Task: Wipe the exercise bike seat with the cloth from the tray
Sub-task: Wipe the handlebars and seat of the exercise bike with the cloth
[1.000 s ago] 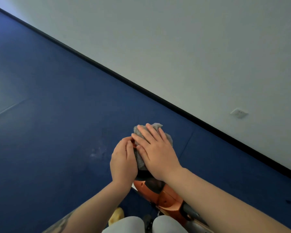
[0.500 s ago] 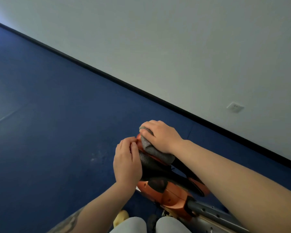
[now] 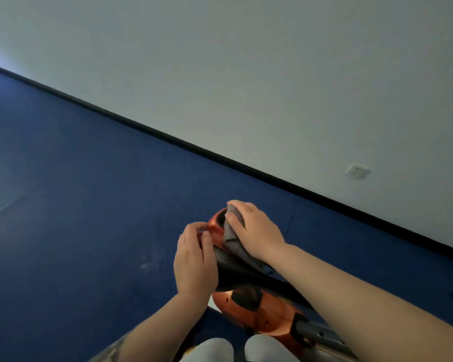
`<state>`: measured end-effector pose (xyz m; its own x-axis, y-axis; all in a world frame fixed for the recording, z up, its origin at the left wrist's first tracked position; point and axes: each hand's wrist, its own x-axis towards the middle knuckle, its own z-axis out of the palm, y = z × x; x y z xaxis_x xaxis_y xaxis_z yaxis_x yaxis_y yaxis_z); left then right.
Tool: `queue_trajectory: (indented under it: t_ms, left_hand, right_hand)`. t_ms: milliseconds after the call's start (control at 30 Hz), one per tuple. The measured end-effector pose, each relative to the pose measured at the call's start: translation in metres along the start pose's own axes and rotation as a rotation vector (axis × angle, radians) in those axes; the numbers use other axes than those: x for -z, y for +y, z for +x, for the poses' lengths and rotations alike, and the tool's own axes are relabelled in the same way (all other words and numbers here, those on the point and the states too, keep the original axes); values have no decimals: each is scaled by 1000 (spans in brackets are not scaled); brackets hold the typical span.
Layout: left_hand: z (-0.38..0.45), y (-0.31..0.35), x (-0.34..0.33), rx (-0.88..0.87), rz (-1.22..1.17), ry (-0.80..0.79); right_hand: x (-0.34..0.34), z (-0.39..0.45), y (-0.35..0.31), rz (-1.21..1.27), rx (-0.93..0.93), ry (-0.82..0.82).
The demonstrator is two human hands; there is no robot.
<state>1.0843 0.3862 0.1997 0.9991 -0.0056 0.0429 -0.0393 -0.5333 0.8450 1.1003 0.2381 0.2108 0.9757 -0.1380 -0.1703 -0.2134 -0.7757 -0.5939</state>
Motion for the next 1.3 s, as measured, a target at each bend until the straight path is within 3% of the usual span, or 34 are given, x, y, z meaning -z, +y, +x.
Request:
queue_trajectory:
  t_ms: [167, 300, 367, 533, 667, 800, 900, 1000, 1200, 1300]
  left_hand:
    - [5, -1, 2, -261, 249, -101]
    - [14, 0, 8, -519, 482, -283]
    - [22, 3, 11, -622, 528, -374]
    - [39, 14, 2, -843, 594, -526]
    - [41, 11, -1, -856, 636, -535]
    - [38, 14, 1, -881, 651, -514]
    - [38, 13, 2, -904, 637, -520]
    - [39, 12, 1, -899, 623, -519]
    - [38, 10, 0, -904, 642, -505]
    - [39, 10, 1, -898, 637, -505]
  right_hand:
    - [5, -15, 12, -167, -110, -65]
    - [0, 6, -2, -15, -207, -12]
    - [0, -9, 0, 40, -186, 17]
    - [11, -78, 33, -149, -166, 2]
    - [7, -63, 26, -209, -264, 21]
    - [-20, -47, -2, -221, -421, 309]
    - [-29, -73, -3, -278, -321, 467]
    - [-23, -101, 15, -297, -287, 432]
    - [-27, -70, -3, -333, -531, 468]
    - [-35, -79, -8, -314, -413, 491]
